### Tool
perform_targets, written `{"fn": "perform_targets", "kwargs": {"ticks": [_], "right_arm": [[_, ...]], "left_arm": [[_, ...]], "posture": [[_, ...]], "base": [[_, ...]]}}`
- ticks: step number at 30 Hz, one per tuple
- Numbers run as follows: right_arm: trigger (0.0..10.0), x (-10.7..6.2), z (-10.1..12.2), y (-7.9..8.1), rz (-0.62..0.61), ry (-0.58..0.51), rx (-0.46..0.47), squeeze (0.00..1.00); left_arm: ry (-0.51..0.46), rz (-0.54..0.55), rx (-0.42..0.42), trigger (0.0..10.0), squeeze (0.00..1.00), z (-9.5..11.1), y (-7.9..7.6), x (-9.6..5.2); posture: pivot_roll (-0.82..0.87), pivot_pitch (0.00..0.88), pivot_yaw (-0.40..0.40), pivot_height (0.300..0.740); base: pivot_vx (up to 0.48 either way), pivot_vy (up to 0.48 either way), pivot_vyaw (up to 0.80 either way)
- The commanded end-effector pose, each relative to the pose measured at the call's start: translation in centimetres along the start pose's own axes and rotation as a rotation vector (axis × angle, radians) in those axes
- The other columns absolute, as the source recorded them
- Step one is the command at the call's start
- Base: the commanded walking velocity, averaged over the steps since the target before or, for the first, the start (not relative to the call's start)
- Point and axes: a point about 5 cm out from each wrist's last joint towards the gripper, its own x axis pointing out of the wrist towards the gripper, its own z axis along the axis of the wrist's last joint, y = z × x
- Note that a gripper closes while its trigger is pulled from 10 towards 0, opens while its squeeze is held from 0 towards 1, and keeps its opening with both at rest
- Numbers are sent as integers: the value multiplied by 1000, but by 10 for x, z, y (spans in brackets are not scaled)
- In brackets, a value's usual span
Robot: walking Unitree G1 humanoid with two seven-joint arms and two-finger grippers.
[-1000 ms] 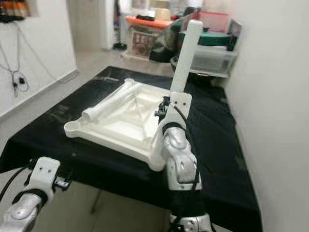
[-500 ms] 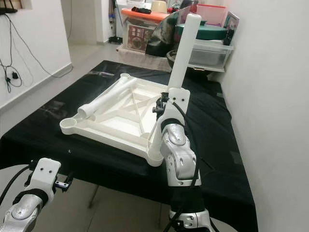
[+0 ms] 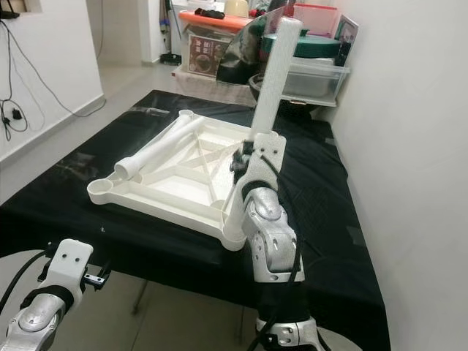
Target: Building children table
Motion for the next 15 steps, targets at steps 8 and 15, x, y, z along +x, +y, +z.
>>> {"fn": "perform_targets", "kwargs": {"ticks": [8, 15], "right_arm": [[10000, -1, 18, 0, 45, -53, 26, 1000], [10000, -3, 41, -7, 176, -106, -55, 1000]], "left_arm": [[3, -20, 9, 10000, 0, -1, -6, 3], [2, -25, 12, 10000, 0, -1, -7, 4]], "posture": [[73, 0, -80, 740], [64, 0, -69, 740]], "base": [[0, 0, 0], [0, 0, 0]]}}
